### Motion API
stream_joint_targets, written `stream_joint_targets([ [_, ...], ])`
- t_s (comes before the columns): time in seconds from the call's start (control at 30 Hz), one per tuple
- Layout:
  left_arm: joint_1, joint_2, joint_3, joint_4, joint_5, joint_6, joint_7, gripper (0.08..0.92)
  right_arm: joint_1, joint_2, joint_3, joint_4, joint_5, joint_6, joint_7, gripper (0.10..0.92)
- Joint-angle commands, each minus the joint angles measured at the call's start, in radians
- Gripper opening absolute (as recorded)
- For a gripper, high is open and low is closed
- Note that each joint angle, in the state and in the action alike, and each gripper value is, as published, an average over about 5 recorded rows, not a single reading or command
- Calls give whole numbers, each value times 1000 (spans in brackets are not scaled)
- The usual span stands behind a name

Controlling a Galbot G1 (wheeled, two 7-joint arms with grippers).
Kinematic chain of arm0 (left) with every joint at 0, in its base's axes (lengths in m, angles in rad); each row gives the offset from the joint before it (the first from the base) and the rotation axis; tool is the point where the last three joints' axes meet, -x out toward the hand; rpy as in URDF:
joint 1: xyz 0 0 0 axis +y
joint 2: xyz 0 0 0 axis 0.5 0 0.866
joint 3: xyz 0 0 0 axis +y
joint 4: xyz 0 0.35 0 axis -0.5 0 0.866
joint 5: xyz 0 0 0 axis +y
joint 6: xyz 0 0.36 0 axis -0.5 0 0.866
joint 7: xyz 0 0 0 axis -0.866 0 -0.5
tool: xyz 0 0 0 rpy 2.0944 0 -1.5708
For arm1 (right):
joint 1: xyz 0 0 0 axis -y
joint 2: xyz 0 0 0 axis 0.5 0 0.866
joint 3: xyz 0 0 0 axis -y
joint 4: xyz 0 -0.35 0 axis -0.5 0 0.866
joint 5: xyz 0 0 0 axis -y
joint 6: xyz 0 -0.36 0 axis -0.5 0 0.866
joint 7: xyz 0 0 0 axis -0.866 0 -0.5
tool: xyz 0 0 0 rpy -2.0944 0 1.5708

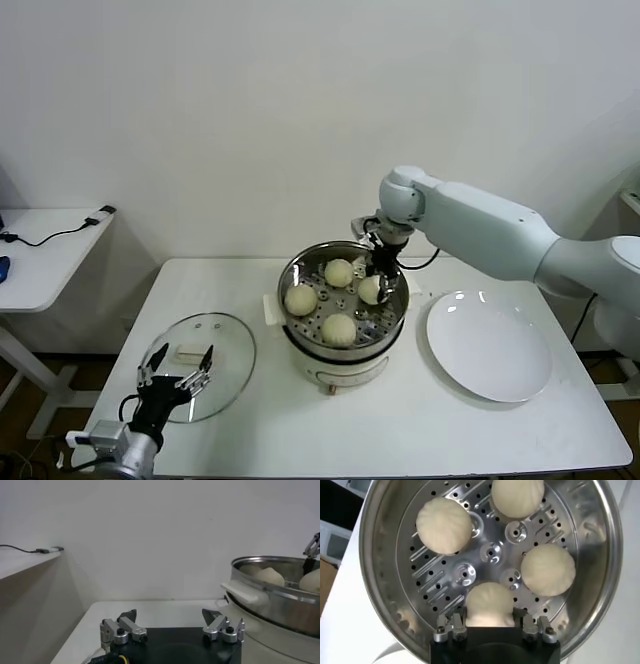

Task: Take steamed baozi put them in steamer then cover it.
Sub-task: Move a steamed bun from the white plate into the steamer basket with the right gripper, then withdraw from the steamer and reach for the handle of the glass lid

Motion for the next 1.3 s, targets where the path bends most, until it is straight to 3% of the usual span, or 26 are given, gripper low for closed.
stream_joint_targets([
  [0.03,-1,-1,-2,1,1,3,-1,823,8,-18,4,25,7,-47,23,709],
  [0.17,-1,-3,-3,-3,1,4,-2,823,41,-58,35,54,45,-87,21,797],
  [0.43,-8,-11,2,-7,-32,15,-57,823,40,-217,230,163,110,-124,45,823],
  [0.67,-7,-1,21,-5,-95,-41,-125,823,-229,-402,627,329,200,-179,308,823],
  [0.83,-16,4,36,10,-123,-83,-171,823,-595,-452,1034,425,251,-54,489,823],
  [1.03,-25,5,18,11,-98,-115,-179,823,-1040,-352,1580,505,249,91,519,823],
  [1.3,-71,8,5,29,-14,-119,-208,823,-1469,-50,1998,588,285,327,627,823],
])
